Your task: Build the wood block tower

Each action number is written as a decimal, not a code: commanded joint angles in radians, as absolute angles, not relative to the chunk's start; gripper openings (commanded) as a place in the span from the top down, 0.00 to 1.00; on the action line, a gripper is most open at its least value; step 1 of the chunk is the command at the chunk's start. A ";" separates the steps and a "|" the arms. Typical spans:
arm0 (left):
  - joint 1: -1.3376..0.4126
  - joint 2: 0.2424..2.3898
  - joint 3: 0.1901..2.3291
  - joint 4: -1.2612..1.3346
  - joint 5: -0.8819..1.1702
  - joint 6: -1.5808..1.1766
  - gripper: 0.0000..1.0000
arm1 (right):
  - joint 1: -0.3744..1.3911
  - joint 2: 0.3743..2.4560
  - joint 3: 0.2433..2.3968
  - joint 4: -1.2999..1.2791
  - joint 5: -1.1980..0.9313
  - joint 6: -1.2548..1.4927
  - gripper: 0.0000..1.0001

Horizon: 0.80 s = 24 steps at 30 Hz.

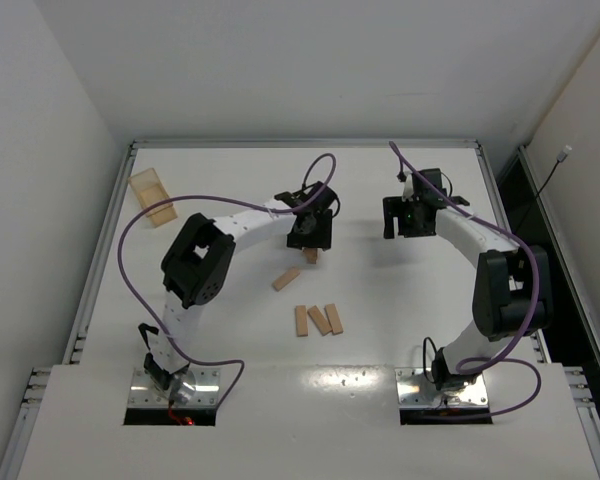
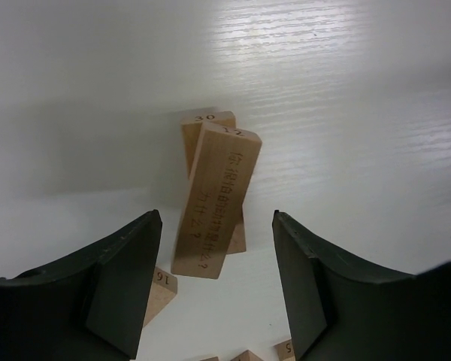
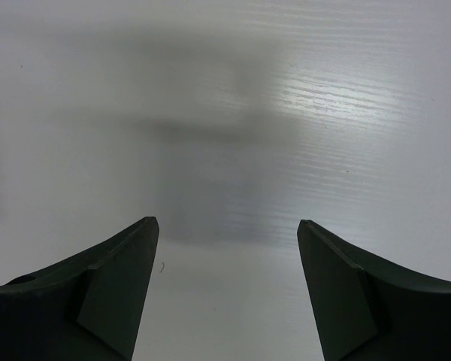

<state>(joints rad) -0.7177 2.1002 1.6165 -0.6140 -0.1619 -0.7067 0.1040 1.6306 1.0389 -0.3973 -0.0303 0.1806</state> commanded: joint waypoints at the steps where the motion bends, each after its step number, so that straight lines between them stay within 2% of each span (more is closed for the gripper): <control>1: -0.742 2.111 1.658 -0.600 -0.144 -0.699 0.43 | 0.100 1.597 1.035 -0.368 -0.037 0.187 0.28; 16: -0.752 2.197 1.678 -0.609 -0.218 -0.699 0.44 | 0.100 1.597 1.035 -0.359 -0.055 0.187 0.28; 20: -0.752 2.218 1.700 -0.620 -0.230 -0.699 0.51 | 0.100 1.597 1.035 -0.359 -0.055 0.187 0.28; 24: -0.752 2.229 1.709 -0.620 -0.230 -0.699 0.64 | 0.100 1.597 1.035 -0.359 -0.055 0.187 0.28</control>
<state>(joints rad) -0.7422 2.2047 1.6863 -0.6182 -0.2192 -0.6952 0.1040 1.6306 1.0355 -0.3958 -0.0380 0.1806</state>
